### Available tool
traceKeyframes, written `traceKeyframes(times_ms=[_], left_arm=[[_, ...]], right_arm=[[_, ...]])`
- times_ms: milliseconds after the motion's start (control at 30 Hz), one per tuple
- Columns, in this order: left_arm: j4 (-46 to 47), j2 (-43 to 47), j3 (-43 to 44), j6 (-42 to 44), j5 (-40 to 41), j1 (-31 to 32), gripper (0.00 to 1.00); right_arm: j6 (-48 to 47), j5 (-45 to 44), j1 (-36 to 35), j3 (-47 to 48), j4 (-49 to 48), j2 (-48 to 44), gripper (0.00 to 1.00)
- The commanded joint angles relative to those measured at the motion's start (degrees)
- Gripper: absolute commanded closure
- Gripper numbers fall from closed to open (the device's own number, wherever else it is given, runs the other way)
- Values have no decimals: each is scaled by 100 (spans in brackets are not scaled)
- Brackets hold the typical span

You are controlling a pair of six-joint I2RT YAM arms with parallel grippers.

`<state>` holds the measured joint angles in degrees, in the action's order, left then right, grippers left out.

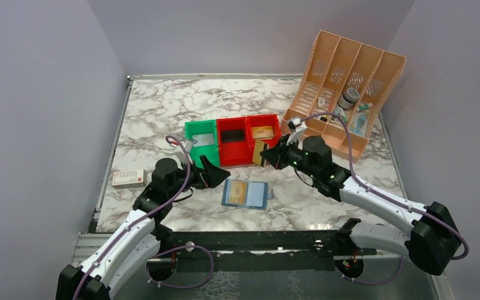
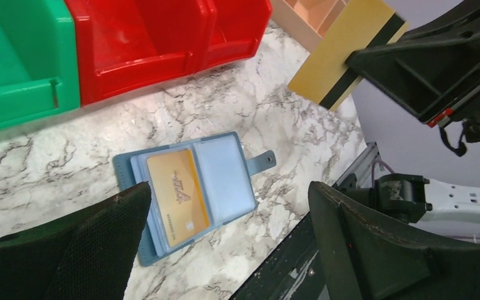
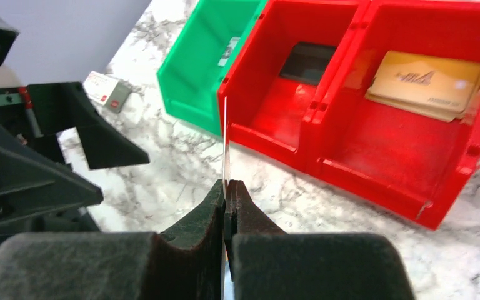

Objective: Take the credit cards out of the card holder

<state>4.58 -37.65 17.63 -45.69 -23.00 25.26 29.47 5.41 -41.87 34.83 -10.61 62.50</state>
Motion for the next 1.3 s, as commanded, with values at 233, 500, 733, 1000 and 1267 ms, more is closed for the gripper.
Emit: traceKeyframes(times_ms=[233, 500, 733, 1000, 1267], left_arm=[[-616, -234, 218, 349, 468, 11, 1], [-985, -104, 320, 498, 647, 6, 1], [-995, -97, 320, 500, 683, 4, 1], [-942, -256, 280, 500, 724, 4, 1], [-1025, -271, 309, 543, 742, 5, 1]], right_arm=[[-1300, -496, 845, 1145, 335, 924, 99], [-2533, -703, 847, 1734, 329, 1701, 99], [-4251, -957, 763, 1963, 174, 2637, 99], [-6057, -948, 566, 1642, -1072, 3171, 99], [-6707, -1390, 557, 2077, -1069, 3962, 99]])
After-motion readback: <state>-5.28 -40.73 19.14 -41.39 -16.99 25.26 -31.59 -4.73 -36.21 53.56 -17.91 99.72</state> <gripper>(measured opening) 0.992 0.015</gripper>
